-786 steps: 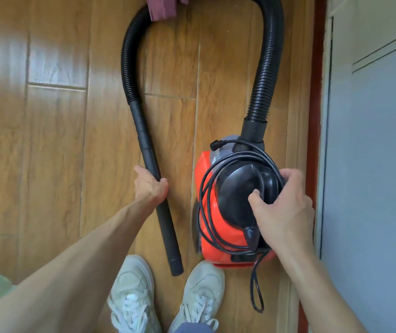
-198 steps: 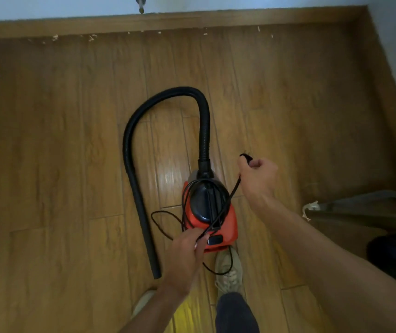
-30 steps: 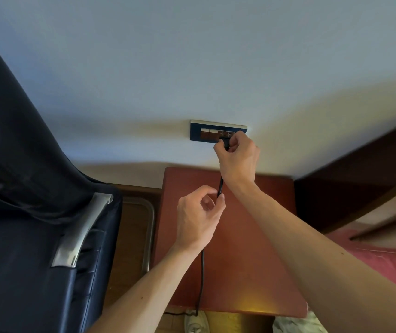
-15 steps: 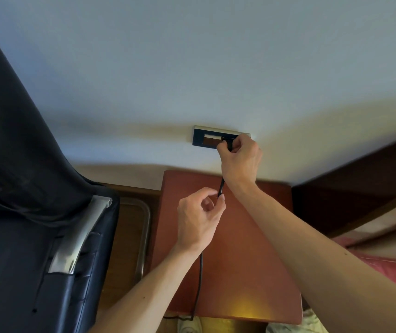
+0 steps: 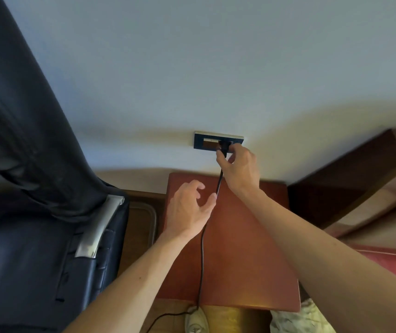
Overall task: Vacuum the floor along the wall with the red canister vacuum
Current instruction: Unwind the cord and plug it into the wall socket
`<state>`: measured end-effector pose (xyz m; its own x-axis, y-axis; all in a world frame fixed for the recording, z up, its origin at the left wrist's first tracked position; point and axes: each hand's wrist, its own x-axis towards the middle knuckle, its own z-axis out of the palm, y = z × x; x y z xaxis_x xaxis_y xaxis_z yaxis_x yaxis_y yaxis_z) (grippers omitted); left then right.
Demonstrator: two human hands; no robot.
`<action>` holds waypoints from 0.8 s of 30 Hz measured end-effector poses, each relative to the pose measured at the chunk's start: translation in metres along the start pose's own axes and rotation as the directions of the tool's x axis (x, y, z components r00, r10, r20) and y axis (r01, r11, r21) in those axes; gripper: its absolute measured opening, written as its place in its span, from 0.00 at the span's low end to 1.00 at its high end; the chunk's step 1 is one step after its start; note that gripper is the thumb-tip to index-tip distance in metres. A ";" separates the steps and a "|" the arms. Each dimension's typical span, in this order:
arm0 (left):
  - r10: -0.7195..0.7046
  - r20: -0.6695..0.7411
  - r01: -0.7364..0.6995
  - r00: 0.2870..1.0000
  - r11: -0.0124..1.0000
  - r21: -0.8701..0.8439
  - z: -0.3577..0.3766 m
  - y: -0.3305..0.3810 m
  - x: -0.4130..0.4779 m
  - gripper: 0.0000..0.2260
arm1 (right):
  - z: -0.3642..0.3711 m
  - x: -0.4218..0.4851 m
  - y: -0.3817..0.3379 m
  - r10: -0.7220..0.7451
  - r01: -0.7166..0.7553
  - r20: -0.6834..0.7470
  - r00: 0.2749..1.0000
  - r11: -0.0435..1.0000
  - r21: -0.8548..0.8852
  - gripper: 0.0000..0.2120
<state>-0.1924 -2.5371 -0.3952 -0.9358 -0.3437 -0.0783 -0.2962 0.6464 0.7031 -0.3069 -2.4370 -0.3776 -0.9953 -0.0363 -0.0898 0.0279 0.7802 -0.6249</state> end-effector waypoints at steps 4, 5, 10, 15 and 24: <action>-0.024 0.115 -0.001 0.993 0.977 0.212 -0.041 0.003 -0.011 0.22 | -0.021 -0.037 0.013 -0.101 0.130 0.179 0.979 0.978 -0.160 0.23; -0.016 0.140 -0.021 0.990 0.966 0.256 -0.051 0.003 -0.015 0.23 | -0.027 -0.046 0.015 -0.115 0.157 0.222 0.968 0.971 -0.182 0.24; 0.017 0.242 -0.122 0.970 0.897 0.424 -0.096 0.003 -0.039 0.25 | -0.057 -0.090 0.016 -0.145 0.243 0.362 0.921 0.939 -0.244 0.28; 0.051 0.240 -0.157 0.970 0.880 0.449 -0.129 0.004 -0.076 0.24 | -0.079 -0.140 0.009 -0.174 0.282 0.361 0.916 0.920 -0.272 0.31; 0.144 0.215 -0.235 0.966 0.837 0.495 -0.187 -0.001 -0.182 0.25 | -0.116 -0.263 -0.002 -0.221 0.327 0.330 0.918 0.892 -0.313 0.31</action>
<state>0.0140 -2.6024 -0.2499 -0.9877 -0.0922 -0.1263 -0.1224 0.9586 0.2572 -0.0564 -2.3566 -0.2631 -0.8892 -0.4115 -0.2000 -0.3295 0.8792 -0.3442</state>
